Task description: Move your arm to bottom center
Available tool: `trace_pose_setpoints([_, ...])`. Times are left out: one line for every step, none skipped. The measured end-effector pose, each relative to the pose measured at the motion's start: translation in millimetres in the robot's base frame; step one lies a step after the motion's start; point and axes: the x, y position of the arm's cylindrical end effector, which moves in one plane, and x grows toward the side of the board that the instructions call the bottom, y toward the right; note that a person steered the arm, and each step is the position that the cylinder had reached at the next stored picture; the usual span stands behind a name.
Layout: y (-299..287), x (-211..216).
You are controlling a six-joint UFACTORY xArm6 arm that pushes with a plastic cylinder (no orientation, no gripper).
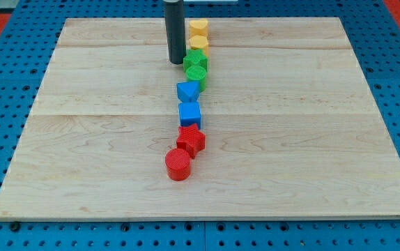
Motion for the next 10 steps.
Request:
trace_pose_setpoints([0.0, 0.0])
trace_pose_setpoints([1.8, 1.1])
trace_pose_setpoints([1.4, 0.5])
trace_pose_setpoints([-17.0, 18.1])
trace_pose_setpoints([-40.8, 130.8])
trace_pose_setpoints([-40.3, 225.1])
trace_pose_setpoints([-32.1, 240.2])
trace_pose_setpoints([-33.1, 240.2])
trace_pose_setpoints([-22.7, 257.5])
trace_pose_setpoints([14.6, 278.3])
